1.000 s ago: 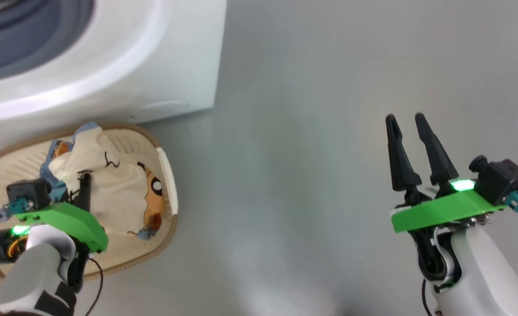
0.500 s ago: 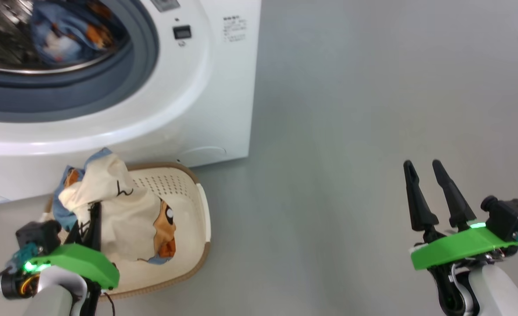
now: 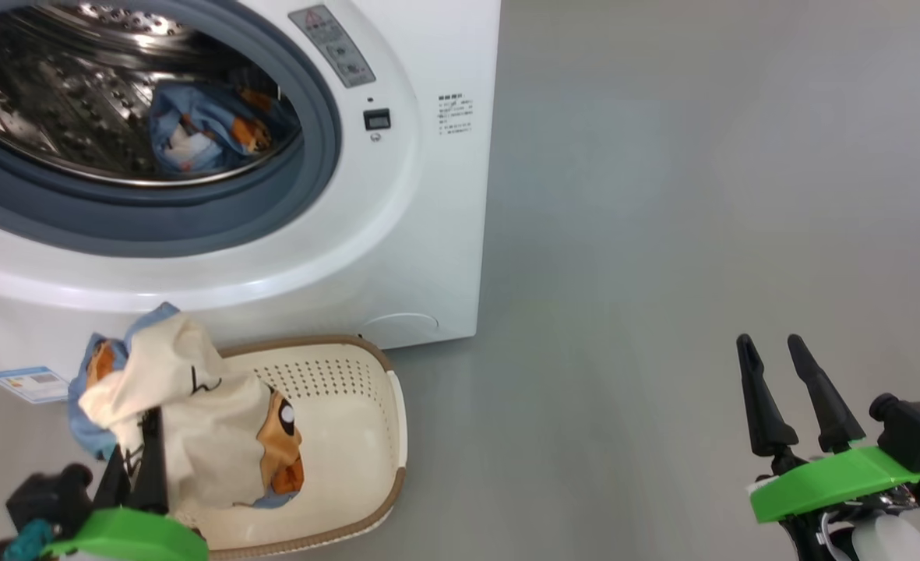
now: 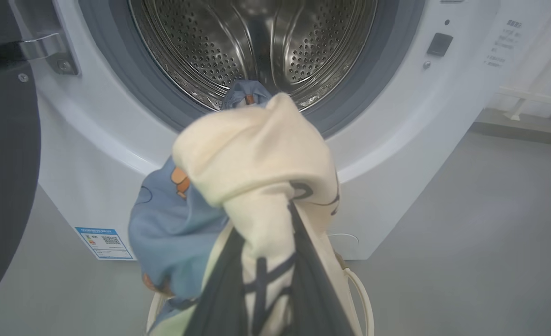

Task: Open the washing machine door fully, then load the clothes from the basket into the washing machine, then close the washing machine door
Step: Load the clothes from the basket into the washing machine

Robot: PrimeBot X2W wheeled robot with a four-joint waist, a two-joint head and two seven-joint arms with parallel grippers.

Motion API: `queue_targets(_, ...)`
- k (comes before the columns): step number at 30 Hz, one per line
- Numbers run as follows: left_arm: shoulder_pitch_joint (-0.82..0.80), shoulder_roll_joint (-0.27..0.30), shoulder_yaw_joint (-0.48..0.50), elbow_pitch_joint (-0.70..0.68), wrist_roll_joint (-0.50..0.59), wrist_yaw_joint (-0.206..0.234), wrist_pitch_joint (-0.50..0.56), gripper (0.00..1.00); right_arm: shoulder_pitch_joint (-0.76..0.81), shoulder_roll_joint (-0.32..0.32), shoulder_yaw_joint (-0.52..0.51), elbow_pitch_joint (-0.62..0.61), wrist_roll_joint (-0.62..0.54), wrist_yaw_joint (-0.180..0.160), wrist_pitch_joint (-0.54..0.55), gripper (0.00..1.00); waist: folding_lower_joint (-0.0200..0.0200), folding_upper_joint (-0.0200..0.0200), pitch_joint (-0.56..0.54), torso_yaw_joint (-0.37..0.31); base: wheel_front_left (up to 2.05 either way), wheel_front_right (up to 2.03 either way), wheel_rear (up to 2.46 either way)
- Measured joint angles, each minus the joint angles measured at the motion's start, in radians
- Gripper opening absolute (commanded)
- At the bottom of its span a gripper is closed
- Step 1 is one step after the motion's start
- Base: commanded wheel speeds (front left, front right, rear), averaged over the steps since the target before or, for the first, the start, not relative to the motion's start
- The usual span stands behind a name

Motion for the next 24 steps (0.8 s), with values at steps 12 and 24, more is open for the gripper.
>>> queue_targets(12, 0.171, -0.074, 0.109, -0.21, 0.074, -0.006, 0.0, 0.0, 0.036, -0.007, -0.014, -0.007, 0.0, 0.0, 0.0, 1.0, 0.0001, 0.0001, -0.023, 0.015, 0.0, 0.0, 0.0)
queue_targets(24, 0.172, -0.102, 0.155, -0.239, 0.097, -0.026, 0.0, 0.0, 0.036, -0.006, -0.015, -0.012, 0.0, 0.0, 0.0, 1.0, 0.0001, 0.0, -0.007, 0.006, 0.0, 0.0, 0.0)
